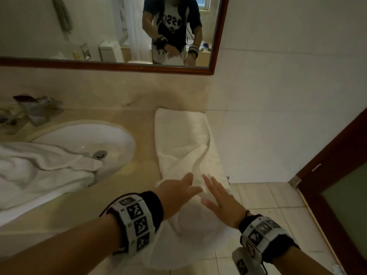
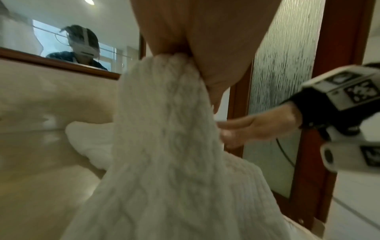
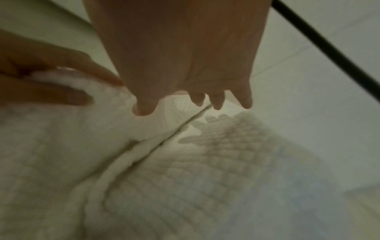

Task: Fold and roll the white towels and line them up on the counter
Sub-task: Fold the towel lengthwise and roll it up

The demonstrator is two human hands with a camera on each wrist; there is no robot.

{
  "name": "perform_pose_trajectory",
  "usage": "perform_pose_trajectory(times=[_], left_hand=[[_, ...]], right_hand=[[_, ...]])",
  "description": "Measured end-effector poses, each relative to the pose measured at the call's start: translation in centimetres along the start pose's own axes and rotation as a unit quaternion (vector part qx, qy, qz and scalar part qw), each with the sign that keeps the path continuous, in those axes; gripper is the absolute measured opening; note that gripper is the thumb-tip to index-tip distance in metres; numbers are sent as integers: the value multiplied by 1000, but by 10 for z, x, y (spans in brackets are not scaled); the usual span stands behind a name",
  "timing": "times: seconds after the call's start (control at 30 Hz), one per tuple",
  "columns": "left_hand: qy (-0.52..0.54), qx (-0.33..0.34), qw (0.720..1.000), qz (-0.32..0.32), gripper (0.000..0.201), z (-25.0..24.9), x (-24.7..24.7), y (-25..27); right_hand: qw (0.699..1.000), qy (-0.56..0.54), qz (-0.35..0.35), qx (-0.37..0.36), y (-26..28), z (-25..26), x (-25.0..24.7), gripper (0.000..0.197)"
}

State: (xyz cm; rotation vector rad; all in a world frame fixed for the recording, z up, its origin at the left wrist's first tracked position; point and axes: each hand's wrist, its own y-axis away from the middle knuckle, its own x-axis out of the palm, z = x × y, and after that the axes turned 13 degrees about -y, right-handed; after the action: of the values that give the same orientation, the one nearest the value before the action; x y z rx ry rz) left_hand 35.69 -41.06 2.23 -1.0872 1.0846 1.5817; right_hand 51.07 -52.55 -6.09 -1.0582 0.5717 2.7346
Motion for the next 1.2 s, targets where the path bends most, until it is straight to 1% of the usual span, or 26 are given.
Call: perform_pose_trajectory(times=[0.03,0.1,0.13,0.17,0.23,0.27,0.3,0.33,0.4,0.43,0.47,0.5,0.53,0.57,0.63,0.67,0.73,0.8,0.87,0.9,0.93,0.97,1.0,1.03,1.1,1.2], left_hand=[[2,13,1000,24,46,-7,6,-3],[14,30,999,1,40,-15,16,-5],[38,28,999,-17,39,-16,21,-3],[46,32,998,-26,42,-17,21,0],[5,80,993,-88,63,-22,29,4],[-10,92,988,-120,70,-23,35,5],[-8,90,988,-128,72,-24,37,6],[4,95,986,-137,66,-22,40,6],[90,58,989,-106,45,-15,30,12],[151,19,985,-85,55,-11,23,14],[185,-8,978,-96,73,-9,20,16],[207,-50,974,-81,82,-6,18,17],[227,-80,968,-69,76,-2,16,18],[234,-97,966,-55,61,2,15,18],[221,-117,968,-6,42,4,21,13],[190,-111,975,21,42,1,28,12],[140,-106,981,82,45,-6,47,6],[105,-115,981,115,55,-10,58,2],[95,-155,971,155,71,-7,70,-3],[97,-184,963,173,73,-8,73,-5],[113,-211,954,183,67,-9,75,-7],[142,-237,944,179,50,-9,76,-8],[174,-254,936,169,30,-11,75,-8],[196,-267,931,157,22,-13,74,-9],[238,-306,910,143,32,-14,71,-12],[287,-358,877,142,41,-13,73,-16]], right_hand=[[999,13,-5,-30,6,-3,-4,79],[996,42,-1,-83,13,-9,-6,67],[993,37,-2,-108,14,-11,-6,68],[991,18,-3,-129,13,-10,-4,72],[987,-14,-2,-161,9,-7,3,69],[985,-16,-5,-174,6,-5,7,62],[983,-14,-9,-182,3,-3,8,52],[983,-8,-14,-185,2,-1,8,42],[975,20,-49,-215,2,1,1,36],[964,41,-82,-248,4,1,-4,39],[954,60,-104,-274,9,-3,-12,43],[945,71,-124,-295,13,-11,-19,47],[945,66,-130,-294,19,-20,-28,50],[953,47,-128,-270,25,-29,-35,48],[977,24,-99,-187,35,-47,-47,25],[985,40,-78,-148,38,-53,-47,22],[996,56,-33,-65,41,-61,-40,37],[999,13,-44,-22,43,-63,-27,37],[987,-94,-133,17,46,-57,-16,24],[972,-136,-187,42,48,-53,-12,17],[958,-156,-231,64,50,-50,-7,14],[948,-169,-255,87,52,-48,-3,18],[941,-192,-251,119,53,-47,2,27],[935,-222,-229,157,55,-44,5,36],[926,-249,-174,224,55,-44,11,46],[931,-222,-141,255,54,-53,11,48]])
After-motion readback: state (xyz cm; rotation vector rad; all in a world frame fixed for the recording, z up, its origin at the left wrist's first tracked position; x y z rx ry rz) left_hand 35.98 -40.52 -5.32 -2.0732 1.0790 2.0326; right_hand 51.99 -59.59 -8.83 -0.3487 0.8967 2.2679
